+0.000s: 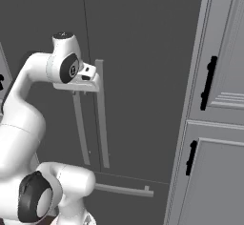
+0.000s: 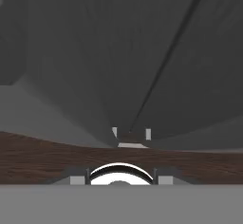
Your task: Grab a lemon wedge from the fridge and one ice cube from the ice bowl, and put them in the glass of lemonade.
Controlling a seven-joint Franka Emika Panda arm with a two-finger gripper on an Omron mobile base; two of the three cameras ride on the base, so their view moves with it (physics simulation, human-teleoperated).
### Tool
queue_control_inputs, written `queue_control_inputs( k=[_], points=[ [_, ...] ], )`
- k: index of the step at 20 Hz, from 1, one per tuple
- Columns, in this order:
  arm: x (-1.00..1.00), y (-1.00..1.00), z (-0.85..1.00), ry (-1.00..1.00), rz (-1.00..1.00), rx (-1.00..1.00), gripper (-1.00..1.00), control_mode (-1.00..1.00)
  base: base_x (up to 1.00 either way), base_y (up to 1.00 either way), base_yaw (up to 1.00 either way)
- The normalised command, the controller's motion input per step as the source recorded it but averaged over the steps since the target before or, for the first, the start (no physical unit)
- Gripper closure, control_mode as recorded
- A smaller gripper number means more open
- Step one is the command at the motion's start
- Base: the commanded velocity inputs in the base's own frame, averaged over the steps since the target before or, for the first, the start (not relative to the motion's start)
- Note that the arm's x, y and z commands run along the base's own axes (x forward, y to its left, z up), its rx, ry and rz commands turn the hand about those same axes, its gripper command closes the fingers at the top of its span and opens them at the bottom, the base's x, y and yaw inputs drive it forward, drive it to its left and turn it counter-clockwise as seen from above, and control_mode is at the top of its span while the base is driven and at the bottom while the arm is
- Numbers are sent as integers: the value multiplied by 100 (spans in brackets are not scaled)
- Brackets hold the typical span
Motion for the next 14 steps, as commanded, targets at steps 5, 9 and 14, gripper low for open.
queue_control_inputs(
  k=[5, 9, 14],
  points=[
    [-41, -4, -4, 0, 0, 0, -100, -100, 0, 0, 0],
    [-55, -6, -11, 0, 0, 0, -100, -100, 0, 0, 0],
    [-12, -9, 0, 0, -1, 0, -100, -100, 0, 0, 0]
  ],
)
